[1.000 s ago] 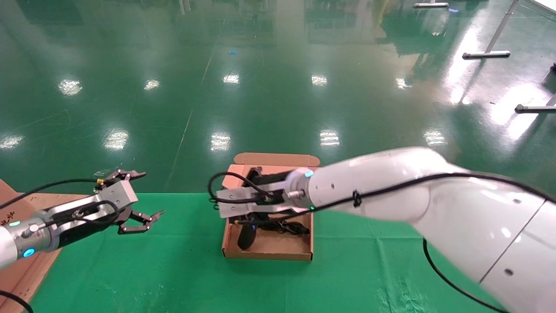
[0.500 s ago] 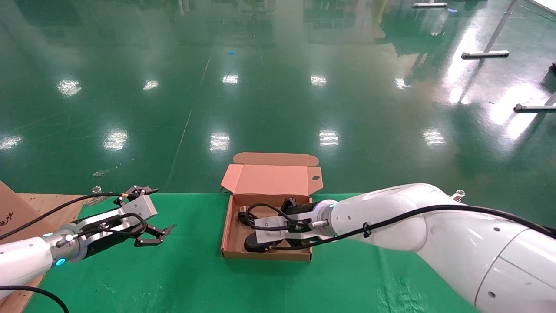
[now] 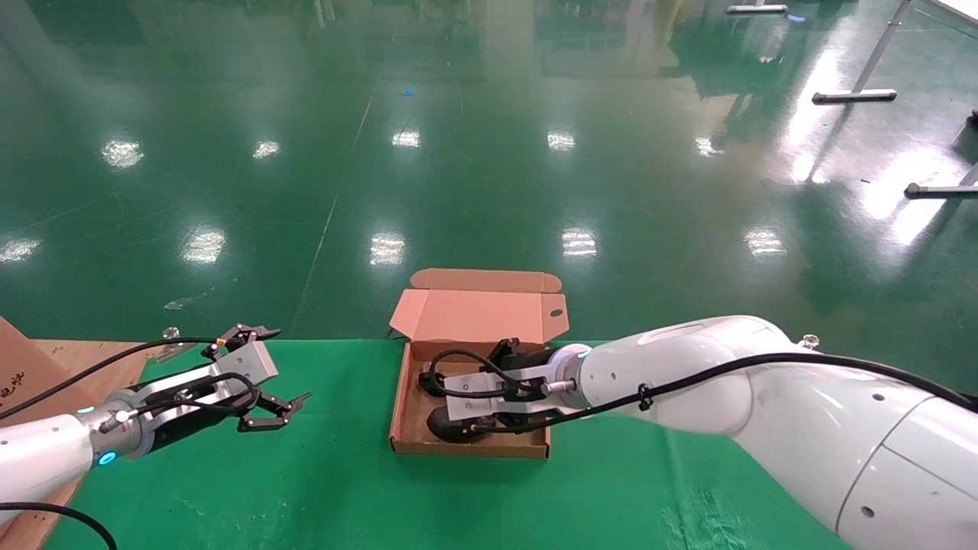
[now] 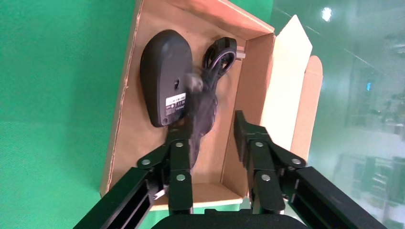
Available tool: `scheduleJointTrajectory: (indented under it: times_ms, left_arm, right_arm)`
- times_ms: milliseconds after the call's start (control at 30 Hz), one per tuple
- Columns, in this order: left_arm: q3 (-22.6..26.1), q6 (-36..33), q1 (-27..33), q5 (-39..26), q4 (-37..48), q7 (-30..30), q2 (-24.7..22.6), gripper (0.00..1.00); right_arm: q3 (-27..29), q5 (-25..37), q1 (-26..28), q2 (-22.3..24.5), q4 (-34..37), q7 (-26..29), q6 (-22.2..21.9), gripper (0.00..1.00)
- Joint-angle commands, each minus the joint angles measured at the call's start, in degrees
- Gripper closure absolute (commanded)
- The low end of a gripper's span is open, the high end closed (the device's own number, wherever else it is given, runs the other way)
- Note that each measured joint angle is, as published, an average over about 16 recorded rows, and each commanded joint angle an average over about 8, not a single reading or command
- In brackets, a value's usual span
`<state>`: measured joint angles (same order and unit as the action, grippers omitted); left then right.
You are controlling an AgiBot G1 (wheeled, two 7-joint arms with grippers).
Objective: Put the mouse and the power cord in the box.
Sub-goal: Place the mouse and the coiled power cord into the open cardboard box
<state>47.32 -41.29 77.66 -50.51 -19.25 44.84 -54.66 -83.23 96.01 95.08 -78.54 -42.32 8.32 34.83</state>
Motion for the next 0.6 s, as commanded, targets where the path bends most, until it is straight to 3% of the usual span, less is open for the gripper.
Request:
scheduleJointTrajectory:
  times_ms: [33, 300, 600]
  left_arm:
    - [0.01, 0.02, -0.01, -0.01, -0.10, -0.04, 0.03, 0.00]
    - [-0.39, -0.56, -0.25, 0.09, -0.98, -0.84, 0.35, 0.00]
    - [-4.53, -6.42, -2.37, 1.24, -8.13, -8.14, 2.94, 0.00]
  right_arm:
    - [0.07, 0.07, 0.08, -0.03, -0.03, 0.00, 0.02, 0.00]
    - [2.42, -1.67, -0.93, 1.39, -1.12, 0.08, 1.72, 0.00]
    - [11.93, -9.37, -5.71, 7.58, -5.54, 0.42, 8.93, 0.00]
